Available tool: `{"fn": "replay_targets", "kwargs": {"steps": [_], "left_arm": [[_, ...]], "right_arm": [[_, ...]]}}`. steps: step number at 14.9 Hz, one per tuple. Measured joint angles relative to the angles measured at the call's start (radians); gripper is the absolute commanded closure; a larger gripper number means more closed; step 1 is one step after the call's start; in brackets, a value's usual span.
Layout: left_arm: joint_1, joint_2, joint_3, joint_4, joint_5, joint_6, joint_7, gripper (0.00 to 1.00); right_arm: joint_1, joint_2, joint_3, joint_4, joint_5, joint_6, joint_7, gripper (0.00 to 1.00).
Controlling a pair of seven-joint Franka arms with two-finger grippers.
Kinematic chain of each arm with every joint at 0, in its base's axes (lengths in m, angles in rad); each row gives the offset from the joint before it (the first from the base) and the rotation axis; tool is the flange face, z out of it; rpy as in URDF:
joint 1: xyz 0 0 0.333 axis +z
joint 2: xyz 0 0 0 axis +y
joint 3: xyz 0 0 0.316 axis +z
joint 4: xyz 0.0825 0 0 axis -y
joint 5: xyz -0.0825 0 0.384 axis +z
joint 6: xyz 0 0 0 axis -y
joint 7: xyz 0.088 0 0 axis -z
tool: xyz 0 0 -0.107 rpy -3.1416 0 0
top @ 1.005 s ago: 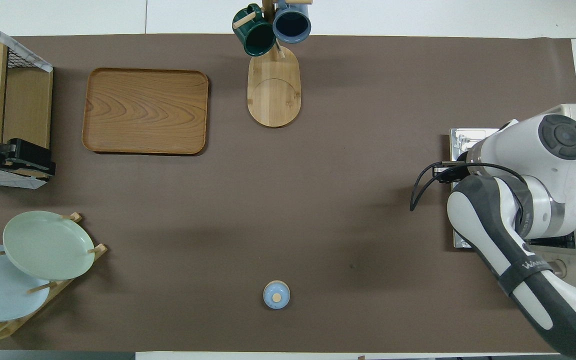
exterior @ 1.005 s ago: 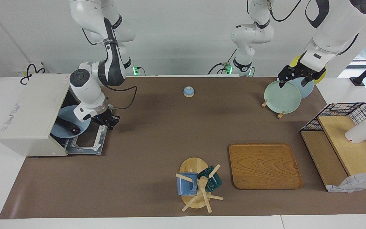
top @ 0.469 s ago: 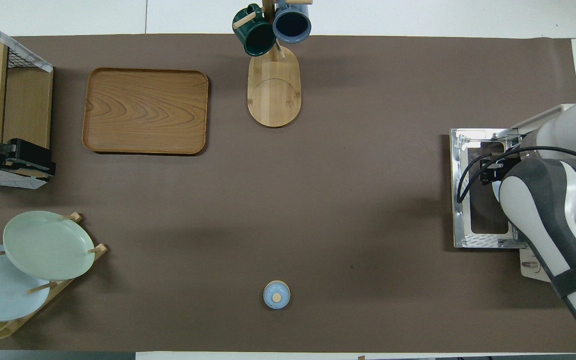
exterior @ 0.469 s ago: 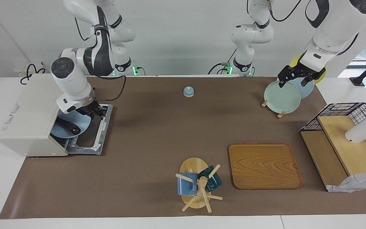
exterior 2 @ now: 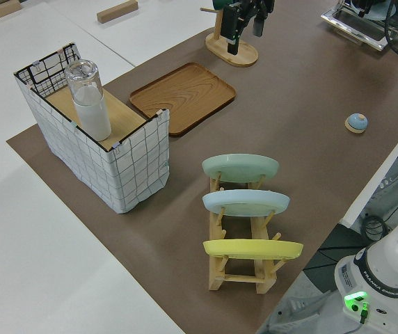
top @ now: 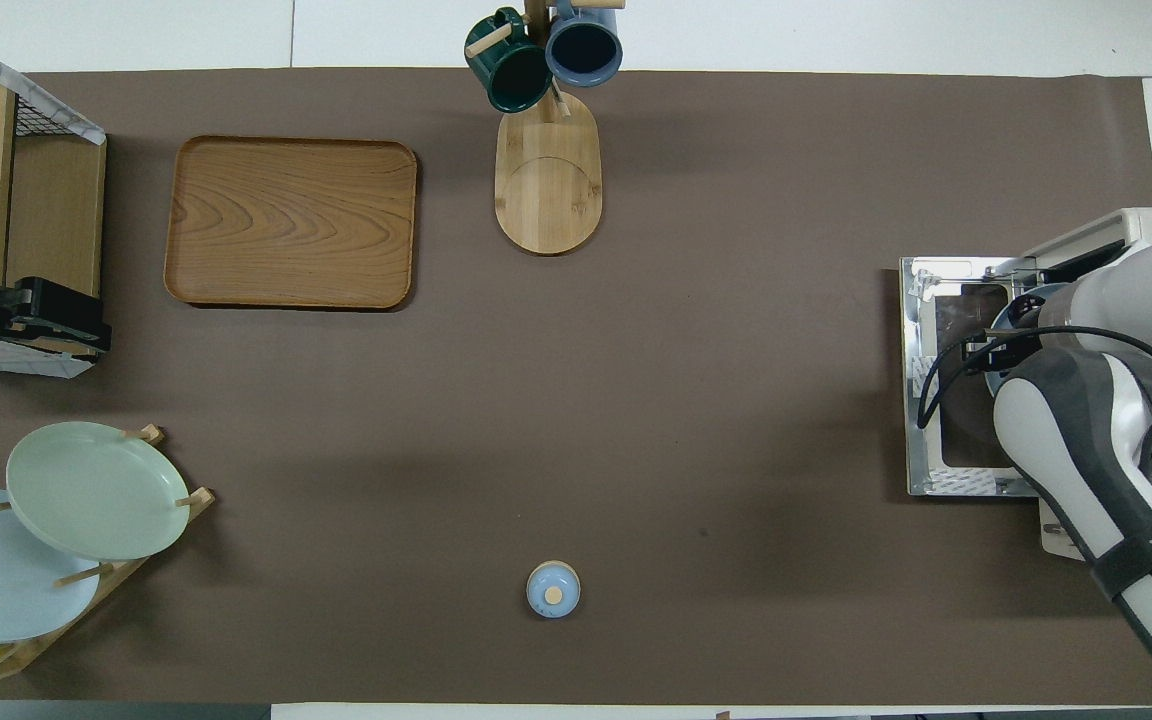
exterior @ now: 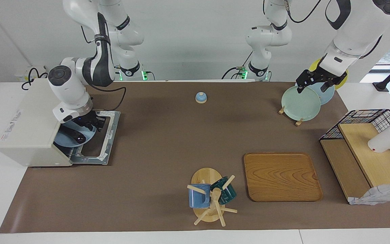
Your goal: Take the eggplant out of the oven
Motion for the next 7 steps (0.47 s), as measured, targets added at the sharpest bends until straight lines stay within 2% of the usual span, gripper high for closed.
{"fn": "replay_targets", "kwargs": {"steps": [4, 7], "left_arm": [[0.0, 0.0, 0.0, 0.0, 0.0, 0.0, 0.0, 0.0], [0.0, 0.0, 0.0, 0.0, 0.0, 0.0, 0.0, 0.0]], "right_arm": [[0.014, -0.019, 0.002, -0.017, -0.007, -0.001, -0.009, 1.0], [0.101, -0.034, 0.006, 0.005, -0.033, -0.05, -0.009, 1.0]]}}
